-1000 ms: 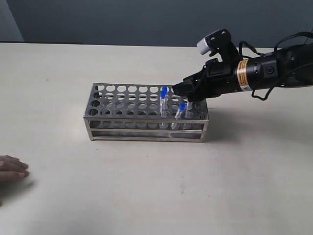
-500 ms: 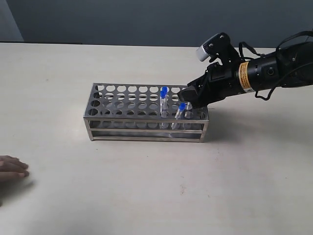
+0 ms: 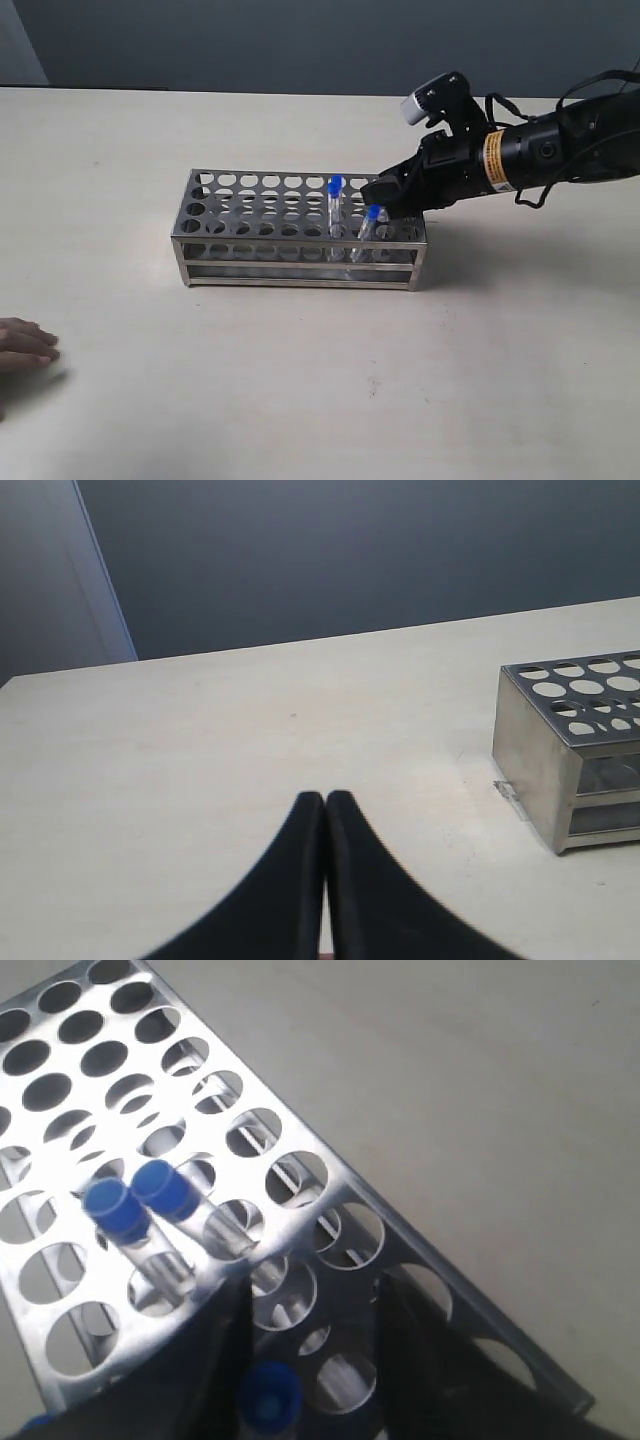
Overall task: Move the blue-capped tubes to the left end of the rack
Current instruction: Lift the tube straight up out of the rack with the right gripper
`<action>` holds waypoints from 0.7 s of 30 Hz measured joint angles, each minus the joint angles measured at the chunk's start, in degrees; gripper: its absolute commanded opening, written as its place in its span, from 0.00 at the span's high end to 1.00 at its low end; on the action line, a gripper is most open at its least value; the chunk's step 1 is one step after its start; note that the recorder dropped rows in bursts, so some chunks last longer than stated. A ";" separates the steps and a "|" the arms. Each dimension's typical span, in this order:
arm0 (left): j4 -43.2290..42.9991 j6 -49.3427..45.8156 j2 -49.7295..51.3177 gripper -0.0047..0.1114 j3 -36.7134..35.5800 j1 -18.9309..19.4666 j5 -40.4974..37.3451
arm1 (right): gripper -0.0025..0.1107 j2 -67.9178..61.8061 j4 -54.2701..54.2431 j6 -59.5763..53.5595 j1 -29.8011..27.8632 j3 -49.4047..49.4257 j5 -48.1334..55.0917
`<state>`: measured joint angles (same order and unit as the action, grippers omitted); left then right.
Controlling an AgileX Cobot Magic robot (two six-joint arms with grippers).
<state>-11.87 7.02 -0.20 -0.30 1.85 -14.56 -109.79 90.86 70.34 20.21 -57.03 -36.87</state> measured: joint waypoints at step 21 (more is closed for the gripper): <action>0.00 0.00 0.00 0.95 0.00 0.00 0.00 | 0.98 7.02 1.21 0.75 0.13 0.42 -1.34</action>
<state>-11.87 7.02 -0.20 -0.30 1.85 -14.56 -102.77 92.07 71.09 20.34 -56.62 -38.21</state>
